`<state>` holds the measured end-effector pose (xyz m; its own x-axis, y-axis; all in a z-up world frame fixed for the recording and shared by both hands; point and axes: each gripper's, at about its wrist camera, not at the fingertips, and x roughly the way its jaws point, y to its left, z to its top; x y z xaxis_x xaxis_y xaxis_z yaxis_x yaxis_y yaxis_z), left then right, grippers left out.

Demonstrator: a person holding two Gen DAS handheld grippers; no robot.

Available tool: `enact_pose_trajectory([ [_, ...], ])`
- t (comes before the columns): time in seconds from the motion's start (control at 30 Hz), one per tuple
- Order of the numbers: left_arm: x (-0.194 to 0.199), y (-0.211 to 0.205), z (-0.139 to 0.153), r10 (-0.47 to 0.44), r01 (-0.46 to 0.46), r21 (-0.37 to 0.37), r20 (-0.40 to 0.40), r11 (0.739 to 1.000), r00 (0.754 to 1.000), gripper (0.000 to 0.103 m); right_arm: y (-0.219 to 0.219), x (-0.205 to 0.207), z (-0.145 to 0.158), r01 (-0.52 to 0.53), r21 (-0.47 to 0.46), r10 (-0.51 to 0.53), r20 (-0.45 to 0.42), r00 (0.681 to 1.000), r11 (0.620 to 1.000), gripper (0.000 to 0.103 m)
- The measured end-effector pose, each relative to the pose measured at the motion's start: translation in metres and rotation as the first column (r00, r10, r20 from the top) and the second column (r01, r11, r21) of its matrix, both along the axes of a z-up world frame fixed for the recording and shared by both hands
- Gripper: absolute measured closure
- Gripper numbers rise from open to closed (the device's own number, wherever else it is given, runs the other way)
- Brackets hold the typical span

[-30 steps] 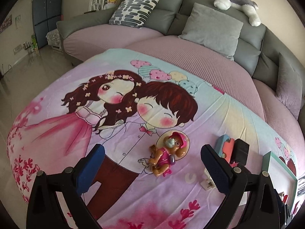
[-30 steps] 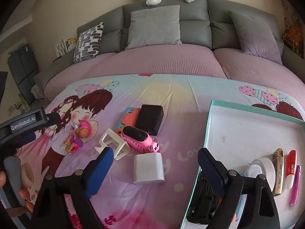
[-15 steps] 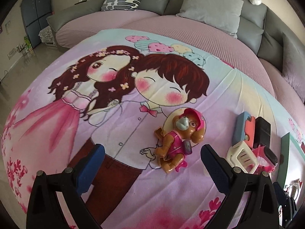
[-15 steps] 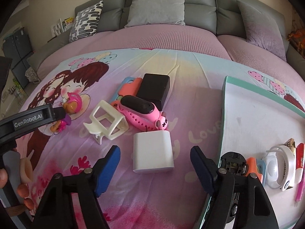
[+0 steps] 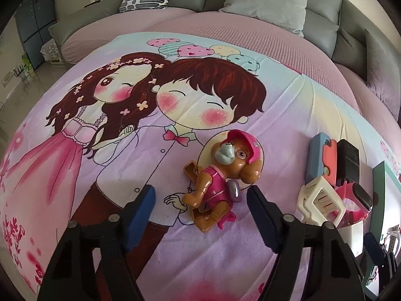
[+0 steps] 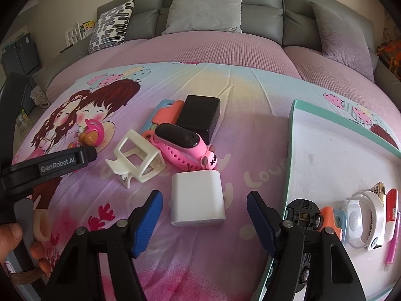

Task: Organize rigid objects
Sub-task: 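Grasp the pink-helmet puppy figure with the left tool while the right tool grasps the white charger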

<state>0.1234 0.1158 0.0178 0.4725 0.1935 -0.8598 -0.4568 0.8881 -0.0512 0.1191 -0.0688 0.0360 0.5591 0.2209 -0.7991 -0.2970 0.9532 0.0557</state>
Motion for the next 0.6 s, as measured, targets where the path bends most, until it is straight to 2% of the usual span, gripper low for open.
enact_pose_trajectory([
  [0.07,0.0,0.001,0.001,-0.004,0.004,-0.009,0.001,1.0,1.0,0.05,0.0,0.0,0.0,0.004,-0.015,-0.004,0.003,1.0,1.0,0.038],
  [0.13,-0.001,0.0,0.002,-0.004,0.004,-0.02,0.008,1.0,1.0,0.059,-0.001,0.001,0.0,-0.004,-0.009,0.004,-0.001,1.0,1.0,0.042],
  [0.17,-0.001,0.001,0.002,-0.007,0.007,-0.025,0.009,1.0,1.0,0.061,-0.001,0.001,-0.002,-0.01,0.007,0.01,-0.018,1.0,1.0,0.047],
  [0.3,-0.002,0.0,0.004,-0.014,0.015,-0.045,0.022,0.999,1.0,0.061,0.002,0.0,-0.005,-0.022,0.004,0.022,-0.035,0.999,1.0,0.056],
  [0.6,-0.004,-0.001,0.018,-0.027,0.031,-0.064,0.07,0.997,0.997,0.061,-0.01,-0.001,0.001,0.009,0.07,-0.006,-0.041,0.999,0.998,0.057],
])
